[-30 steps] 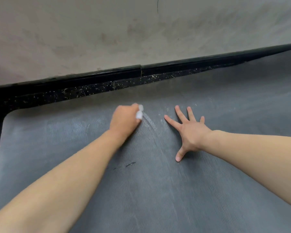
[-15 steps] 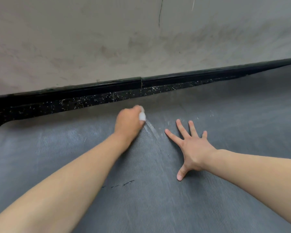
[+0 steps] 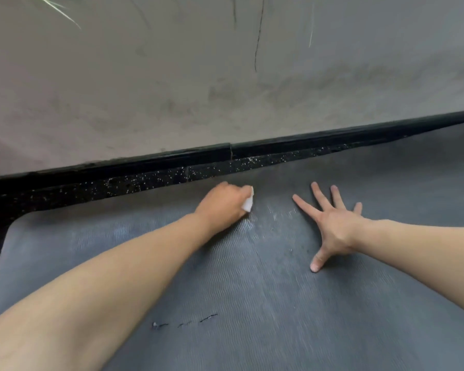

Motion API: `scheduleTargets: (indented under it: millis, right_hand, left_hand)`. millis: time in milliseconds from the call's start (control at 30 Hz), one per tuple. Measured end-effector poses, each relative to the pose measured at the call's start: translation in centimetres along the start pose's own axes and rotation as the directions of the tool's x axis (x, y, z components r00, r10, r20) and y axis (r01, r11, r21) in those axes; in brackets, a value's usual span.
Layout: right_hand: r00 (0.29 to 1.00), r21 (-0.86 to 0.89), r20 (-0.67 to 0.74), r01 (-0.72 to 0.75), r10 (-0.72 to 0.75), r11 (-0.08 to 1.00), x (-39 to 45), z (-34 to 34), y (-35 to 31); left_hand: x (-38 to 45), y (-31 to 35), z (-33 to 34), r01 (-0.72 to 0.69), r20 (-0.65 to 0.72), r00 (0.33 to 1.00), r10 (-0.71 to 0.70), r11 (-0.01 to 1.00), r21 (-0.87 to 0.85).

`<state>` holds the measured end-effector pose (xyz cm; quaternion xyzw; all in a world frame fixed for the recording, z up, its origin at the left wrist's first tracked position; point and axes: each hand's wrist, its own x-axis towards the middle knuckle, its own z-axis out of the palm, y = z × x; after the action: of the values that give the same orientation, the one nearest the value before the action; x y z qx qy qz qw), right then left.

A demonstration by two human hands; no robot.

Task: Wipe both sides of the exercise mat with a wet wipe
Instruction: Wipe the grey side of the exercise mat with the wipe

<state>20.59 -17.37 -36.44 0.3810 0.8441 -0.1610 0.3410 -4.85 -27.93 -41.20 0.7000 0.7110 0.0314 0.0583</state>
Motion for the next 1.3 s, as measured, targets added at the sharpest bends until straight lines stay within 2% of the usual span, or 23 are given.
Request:
scheduleTargets:
  millis: [67,133,167,233,333,400,467,567,600,633,700,767,800,833,900,933,967,1033,1100,1167,1233,1267,1300]
  right_hand:
    - [1.0,0.0,-0.012,0.017,-0.017,1.0,0.2,0.4,0.2]
    - [1.0,-0.004,-0.014,0.026,-0.026,1.0,0.2,0.5,0.4]
    - [0.999,-0.007,-0.012,0.029,-0.03,1.0,0.2,0.5,0.5]
    - [0.999,-0.016,-0.023,0.039,-0.039,0.999,0.2,0.5,0.6]
    - [0.998,-0.029,-0.029,0.047,-0.048,0.998,0.3,0.6,0.7]
    - [0.999,-0.031,-0.008,0.053,-0.053,0.998,0.4,0.4,0.8]
    - [0.998,-0.026,0.001,0.065,-0.065,0.998,0.4,0.4,0.8]
    - [0.997,-0.03,0.003,0.079,-0.079,0.996,0.6,0.2,0.9]
    - [0.997,-0.033,0.007,0.083,-0.083,0.996,0.7,0.2,1.0]
    - [0.996,-0.035,0.015,0.087,-0.087,0.996,0.7,0.2,1.1]
    - [0.995,-0.032,0.024,0.101,-0.1,0.994,0.9,0.2,1.2]
    - [0.993,-0.022,0.023,0.114,-0.113,0.993,1.0,0.2,1.2]
    - [0.993,-0.023,0.026,0.117,-0.117,0.993,1.0,0.2,1.2]
    - [0.993,-0.025,0.024,0.119,-0.118,0.993,1.1,0.2,1.1]
    - [0.993,-0.016,0.026,0.118,-0.118,0.993,0.9,0.0,1.2]
    - [0.992,-0.008,0.035,0.125,-0.125,0.992,0.4,0.0,1.4]
    - [0.989,-0.014,0.033,0.146,-0.146,0.989,0.0,0.2,1.9]
    - [0.975,-0.071,0.026,0.221,-0.219,0.973,-0.8,0.9,3.2]
    - [0.961,-0.169,0.048,0.276,-0.272,0.946,-1.8,1.6,4.1]
    - [0.957,-0.244,0.051,0.29,-0.286,0.925,-2.6,2.6,4.2]
    - [0.959,-0.246,0.054,0.283,-0.278,0.927,-2.7,2.8,3.9]
    - [0.96,-0.239,0.058,0.279,-0.273,0.93,-2.8,2.5,3.7]
    - [0.961,-0.232,0.063,0.278,-0.271,0.932,-2.9,2.4,3.6]
  left_hand:
    - [1.1,-2.5,-0.6,0.11,-0.058,0.993,-0.106,0.991,0.071]
    - [1.3,-4.3,-1.0,0.445,-0.178,0.879,-0.443,0.895,-0.032]
    - [1.2,-4.0,-0.9,0.533,-0.186,0.819,-0.543,0.84,-0.103]
    - [1.4,-2.0,-0.3,0.481,-0.182,0.847,-0.5,0.866,-0.137]
    - [1.0,1.3,0.4,0.21,-0.092,0.972,-0.217,0.974,-0.081]
    - [0.7,1.2,-0.1,0.113,-0.034,0.993,-0.113,0.993,-0.021]
    - [1.4,-0.1,-0.9,0.227,-0.038,0.974,-0.225,0.972,0.065]
    - [2.4,-1.0,-1.6,0.59,-0.169,0.793,-0.585,0.807,-0.024]
    - [2.3,0.3,-1.3,0.571,-0.168,0.801,-0.574,0.818,-0.071]
    - [1.9,2.2,-0.7,0.486,-0.139,0.856,-0.497,0.867,-0.108]
    - [0.1,6.4,0.4,0.175,-0.019,0.984,-0.179,0.975,-0.136]
    - [-0.7,6.5,0.3,-0.019,0.027,0.999,0.022,0.994,-0.11]
    - [-0.3,5.6,0.1,-0.004,-0.001,1.0,0.004,0.999,-0.048]
    - [0.2,4.8,0.1,0.117,-0.064,0.991,-0.117,0.993,-0.008]
    - [0.4,5.0,-0.2,0.458,-0.149,0.872,-0.467,0.884,-0.092]
    - [-0.1,6.2,0.1,0.528,-0.15,0.822,-0.55,0.833,-0.165]
    - [-0.7,8.2,0.3,0.508,-0.121,0.835,-0.537,0.836,-0.206]
    - [-2.7,11.4,1.1,0.241,-0.025,0.968,-0.25,0.952,-0.19]
    - [-4.0,10.2,0.8,0.04,0.048,0.998,-0.035,0.993,-0.111]
    - [-4.5,7.9,-0.1,0.238,0.031,0.971,-0.238,0.971,-0.008]
    - [-5.0,7.0,-0.5,0.576,-0.103,0.809,-0.579,0.815,-0.063]
    - [-5.3,7.7,-0.5,0.616,-0.121,0.769,-0.628,0.778,-0.124]
    - [-5.5,9.3,0.0,0.558,-0.121,0.807,-0.578,0.813,-0.165]
